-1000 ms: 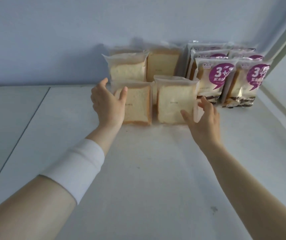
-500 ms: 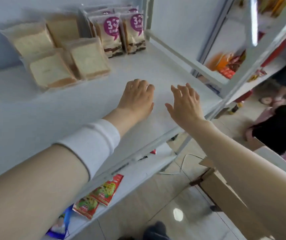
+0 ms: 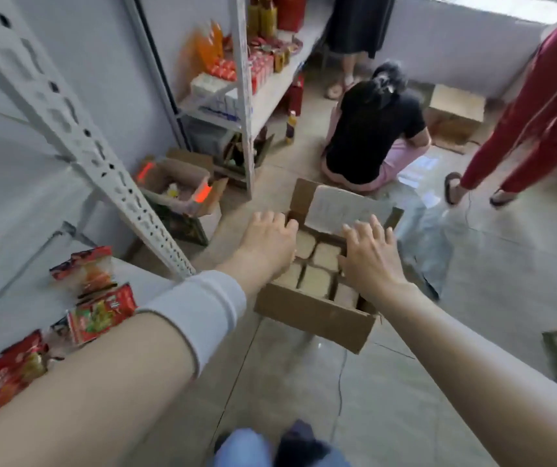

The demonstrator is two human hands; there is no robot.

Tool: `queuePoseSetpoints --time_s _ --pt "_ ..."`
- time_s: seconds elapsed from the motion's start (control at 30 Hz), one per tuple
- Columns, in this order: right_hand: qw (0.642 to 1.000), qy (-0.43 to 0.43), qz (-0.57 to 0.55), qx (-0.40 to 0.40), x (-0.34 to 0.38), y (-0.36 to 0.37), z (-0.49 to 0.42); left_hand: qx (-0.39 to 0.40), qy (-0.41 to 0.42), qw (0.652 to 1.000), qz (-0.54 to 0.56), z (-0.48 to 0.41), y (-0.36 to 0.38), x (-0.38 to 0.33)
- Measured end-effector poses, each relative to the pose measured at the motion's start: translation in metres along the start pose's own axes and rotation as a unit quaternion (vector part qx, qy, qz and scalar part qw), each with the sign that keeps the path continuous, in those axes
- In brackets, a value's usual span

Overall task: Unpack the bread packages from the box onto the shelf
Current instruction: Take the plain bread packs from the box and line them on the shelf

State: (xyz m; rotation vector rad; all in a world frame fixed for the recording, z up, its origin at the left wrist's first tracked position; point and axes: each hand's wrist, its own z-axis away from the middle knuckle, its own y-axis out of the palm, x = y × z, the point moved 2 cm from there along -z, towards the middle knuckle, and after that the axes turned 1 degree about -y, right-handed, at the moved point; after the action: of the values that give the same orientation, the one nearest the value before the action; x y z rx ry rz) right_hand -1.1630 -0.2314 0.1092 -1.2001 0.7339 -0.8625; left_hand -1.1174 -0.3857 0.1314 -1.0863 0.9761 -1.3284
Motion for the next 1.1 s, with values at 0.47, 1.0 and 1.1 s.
queuePoseSetpoints --time_s 0.47,1.0,1.1 --pt "0.937 0.157 -0.178 0.256 -0.082 0.244 -0.102 0.296 -0.117 0.898 0.304 -0.234 0.219 -0.073" --pt "0.649 0.405 -0.56 0.316 -0.065 0.434 -0.192 0.169 -0.296 0.867 0.363 -0.38 0.414 -0.122" --pt "0.637 0.406 -0.582 0.303 -0.072 0.431 -0.186 0.174 -0.303 0.866 0.357 -0.385 0.418 -0.12"
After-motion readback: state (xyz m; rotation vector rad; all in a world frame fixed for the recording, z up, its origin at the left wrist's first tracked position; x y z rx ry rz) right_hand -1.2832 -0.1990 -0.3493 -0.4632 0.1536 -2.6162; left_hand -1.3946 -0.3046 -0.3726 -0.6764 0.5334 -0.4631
